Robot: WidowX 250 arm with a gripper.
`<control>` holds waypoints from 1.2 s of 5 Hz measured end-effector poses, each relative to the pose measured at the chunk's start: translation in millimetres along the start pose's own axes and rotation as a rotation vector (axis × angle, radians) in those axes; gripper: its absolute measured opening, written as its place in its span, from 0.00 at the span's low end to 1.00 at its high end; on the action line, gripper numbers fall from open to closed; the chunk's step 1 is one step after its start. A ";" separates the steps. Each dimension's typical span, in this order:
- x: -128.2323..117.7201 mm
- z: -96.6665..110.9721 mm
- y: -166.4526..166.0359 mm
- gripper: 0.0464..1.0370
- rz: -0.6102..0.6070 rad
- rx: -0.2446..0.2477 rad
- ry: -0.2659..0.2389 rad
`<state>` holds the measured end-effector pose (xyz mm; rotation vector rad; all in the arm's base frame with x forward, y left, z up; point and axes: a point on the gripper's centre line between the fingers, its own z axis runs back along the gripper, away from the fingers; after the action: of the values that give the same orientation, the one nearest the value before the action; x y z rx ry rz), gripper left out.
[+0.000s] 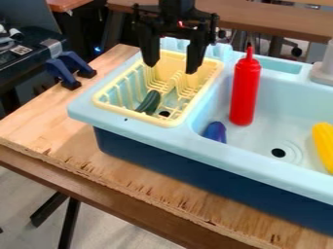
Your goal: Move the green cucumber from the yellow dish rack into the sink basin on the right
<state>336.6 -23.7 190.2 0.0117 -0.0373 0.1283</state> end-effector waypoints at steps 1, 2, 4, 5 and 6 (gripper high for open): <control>-1.1 -12.5 -0.5 0.96 0.004 0.008 0.037; -1.5 -24.9 20.5 0.96 0.104 0.099 0.029; -4.5 -35.2 43.1 0.96 0.150 0.122 0.037; 1.8 -40.5 47.0 0.96 0.122 0.093 0.021; 8.6 -58.8 47.1 0.96 0.096 0.059 0.048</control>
<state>341.2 24.9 132.2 0.0659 0.0134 0.2255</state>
